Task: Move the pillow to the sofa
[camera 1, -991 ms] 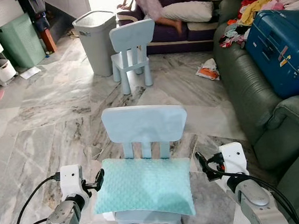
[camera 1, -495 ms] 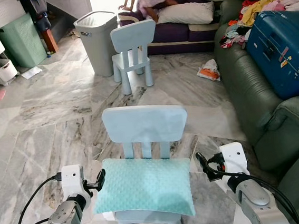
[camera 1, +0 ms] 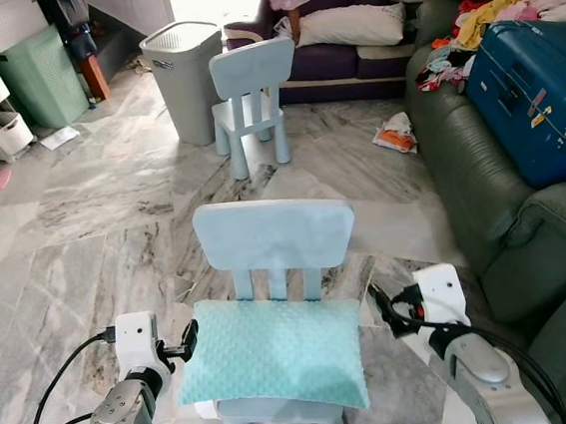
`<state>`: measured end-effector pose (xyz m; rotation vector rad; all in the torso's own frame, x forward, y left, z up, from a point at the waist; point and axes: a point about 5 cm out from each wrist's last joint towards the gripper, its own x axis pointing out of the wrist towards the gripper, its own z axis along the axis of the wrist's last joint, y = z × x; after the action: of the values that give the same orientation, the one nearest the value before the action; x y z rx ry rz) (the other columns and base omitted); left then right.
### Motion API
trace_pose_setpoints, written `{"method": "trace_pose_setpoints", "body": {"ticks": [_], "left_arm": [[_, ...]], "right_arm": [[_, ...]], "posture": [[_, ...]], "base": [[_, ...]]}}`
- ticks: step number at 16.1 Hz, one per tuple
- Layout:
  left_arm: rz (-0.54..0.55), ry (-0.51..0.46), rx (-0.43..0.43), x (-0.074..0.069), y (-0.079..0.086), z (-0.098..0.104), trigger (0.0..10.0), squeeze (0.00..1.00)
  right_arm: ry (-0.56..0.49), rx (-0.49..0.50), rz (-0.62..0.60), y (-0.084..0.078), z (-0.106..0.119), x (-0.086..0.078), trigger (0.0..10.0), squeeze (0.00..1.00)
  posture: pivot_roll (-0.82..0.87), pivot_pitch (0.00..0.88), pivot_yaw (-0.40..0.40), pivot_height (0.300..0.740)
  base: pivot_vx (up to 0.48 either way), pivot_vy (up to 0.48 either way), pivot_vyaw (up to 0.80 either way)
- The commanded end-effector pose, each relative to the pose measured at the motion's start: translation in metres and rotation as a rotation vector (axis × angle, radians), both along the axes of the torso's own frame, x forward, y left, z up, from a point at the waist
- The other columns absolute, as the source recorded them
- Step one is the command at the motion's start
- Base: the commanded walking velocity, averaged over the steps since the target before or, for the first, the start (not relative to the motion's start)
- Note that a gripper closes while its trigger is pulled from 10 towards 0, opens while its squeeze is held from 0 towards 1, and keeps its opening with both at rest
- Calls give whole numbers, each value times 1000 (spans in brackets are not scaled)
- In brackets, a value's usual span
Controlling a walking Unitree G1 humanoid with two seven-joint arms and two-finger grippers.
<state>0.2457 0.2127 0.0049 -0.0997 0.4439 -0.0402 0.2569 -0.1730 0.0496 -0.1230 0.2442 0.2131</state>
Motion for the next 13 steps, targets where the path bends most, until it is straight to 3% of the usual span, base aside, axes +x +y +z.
{"method": "trace_pose_setpoints", "body": {"ticks": [1,13], "left_arm": [[-8,-11,22,2,3,4,10000,0],[-5,-9,22,2,3,4,10000,0]], "right_arm": [[-2,-1,0,0,1,1,10000,0],[-1,4,5,2,1,3,10000,0]], "posture": [[-106,0,21,691],[-102,0,20,550]], "base": [[0,0,0],[0,0,0]]}}
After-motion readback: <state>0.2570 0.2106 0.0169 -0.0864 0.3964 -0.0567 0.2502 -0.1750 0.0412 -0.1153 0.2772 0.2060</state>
